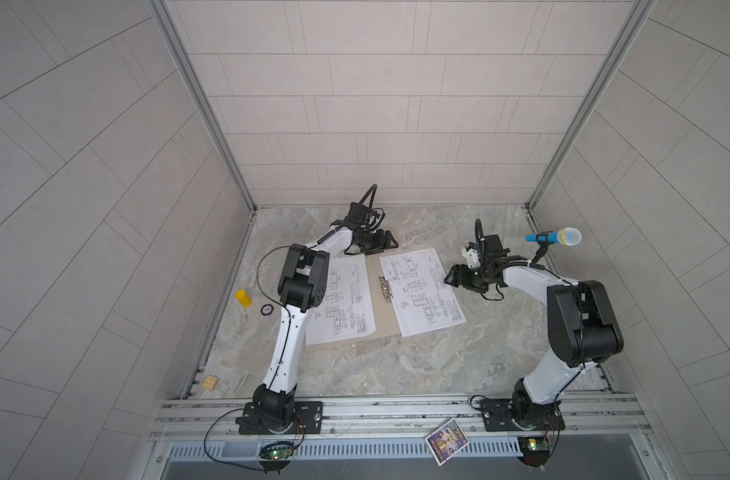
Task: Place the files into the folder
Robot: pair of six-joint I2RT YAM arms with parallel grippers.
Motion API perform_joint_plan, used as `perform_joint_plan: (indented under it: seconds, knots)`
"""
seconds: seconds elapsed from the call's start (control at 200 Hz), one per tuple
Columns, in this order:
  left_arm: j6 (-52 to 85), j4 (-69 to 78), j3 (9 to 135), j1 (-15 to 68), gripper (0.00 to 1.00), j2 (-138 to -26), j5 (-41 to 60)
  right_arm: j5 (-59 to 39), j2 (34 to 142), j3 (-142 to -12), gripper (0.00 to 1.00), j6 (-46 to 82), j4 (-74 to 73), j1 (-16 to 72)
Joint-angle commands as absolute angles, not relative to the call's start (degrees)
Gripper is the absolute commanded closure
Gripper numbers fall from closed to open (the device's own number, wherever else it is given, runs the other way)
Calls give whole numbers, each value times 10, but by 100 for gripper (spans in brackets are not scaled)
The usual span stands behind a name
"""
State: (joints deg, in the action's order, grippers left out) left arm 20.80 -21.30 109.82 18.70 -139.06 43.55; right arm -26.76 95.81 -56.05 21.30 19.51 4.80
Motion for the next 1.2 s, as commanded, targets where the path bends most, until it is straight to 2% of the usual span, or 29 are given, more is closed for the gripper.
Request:
perform_joint_plan:
  seconds: [0.0,0.25,0.6,0.826,1.196]
  knots:
    - [216,-239,1052,201,23,-1379,434,-265,929,-533,25,218,194,45]
    - [253,-202,1011,216,23,-1355,428,-264,889,-464,25,235,175,46]
    - [281,-189,976,208,18,-1216,351,-279,846,-404,26,268,144,55]
    - [345,-85,784,208,17,-1093,354,-282,828,-382,27,278,146,64]
    - [405,-45,558,222,17,-902,379,-288,810,-359,27,296,142,67]
